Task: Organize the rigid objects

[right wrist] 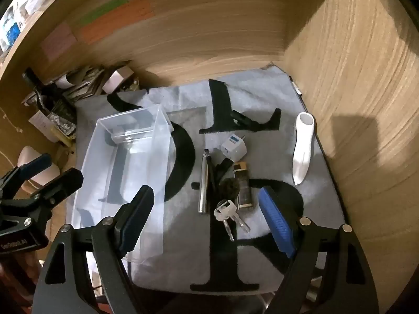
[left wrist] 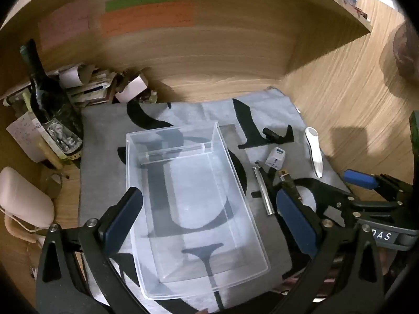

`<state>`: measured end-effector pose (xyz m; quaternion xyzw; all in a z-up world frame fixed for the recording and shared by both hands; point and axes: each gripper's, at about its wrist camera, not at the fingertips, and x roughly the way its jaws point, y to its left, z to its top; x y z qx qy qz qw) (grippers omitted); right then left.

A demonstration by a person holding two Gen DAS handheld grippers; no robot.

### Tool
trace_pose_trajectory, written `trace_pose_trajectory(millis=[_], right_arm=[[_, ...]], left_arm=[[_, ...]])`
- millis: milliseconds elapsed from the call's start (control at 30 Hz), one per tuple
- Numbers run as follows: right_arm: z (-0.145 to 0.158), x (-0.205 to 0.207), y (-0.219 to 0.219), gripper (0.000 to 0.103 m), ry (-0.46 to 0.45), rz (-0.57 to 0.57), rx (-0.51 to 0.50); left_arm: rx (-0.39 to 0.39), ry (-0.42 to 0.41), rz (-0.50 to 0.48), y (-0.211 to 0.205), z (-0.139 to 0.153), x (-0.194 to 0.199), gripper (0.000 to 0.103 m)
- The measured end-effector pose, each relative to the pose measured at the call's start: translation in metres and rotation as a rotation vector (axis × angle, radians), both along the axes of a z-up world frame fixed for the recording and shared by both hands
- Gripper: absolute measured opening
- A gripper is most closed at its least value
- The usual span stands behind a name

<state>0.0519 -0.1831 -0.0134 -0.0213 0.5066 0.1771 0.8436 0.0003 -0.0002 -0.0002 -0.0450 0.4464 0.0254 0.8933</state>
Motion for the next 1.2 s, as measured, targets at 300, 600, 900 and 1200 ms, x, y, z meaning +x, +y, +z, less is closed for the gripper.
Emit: trace_pose_trajectory(millis=[300, 600, 900, 1200], right_arm=[[-0.002, 0.000, -0.002, 0.080, -0.008, -0.014, 0.010], [0.000, 0.004, 0.000, 0.080, -0.009, 0.010, -0.008], [-0.001, -0.001, 0.006, 0.080, -0.009, 0.021, -0.008], [0.000, -0.001, 0.008, 0.080, -0.002, 0.030, -0.003]], left_arm=[[-0.030, -0.008, 0.004, -0.005, -0.011, -0.002, 0.103], [-0.049, 0.011, -0.008, -0.001, -0.013, 0.001, 0.103], [-0.047, 0.026, -0.004, 0.000, -0.013, 0.003, 0.103], [-0.043, 0.027, -0.001, 0.004, -0.011, 0.001, 0.103]])
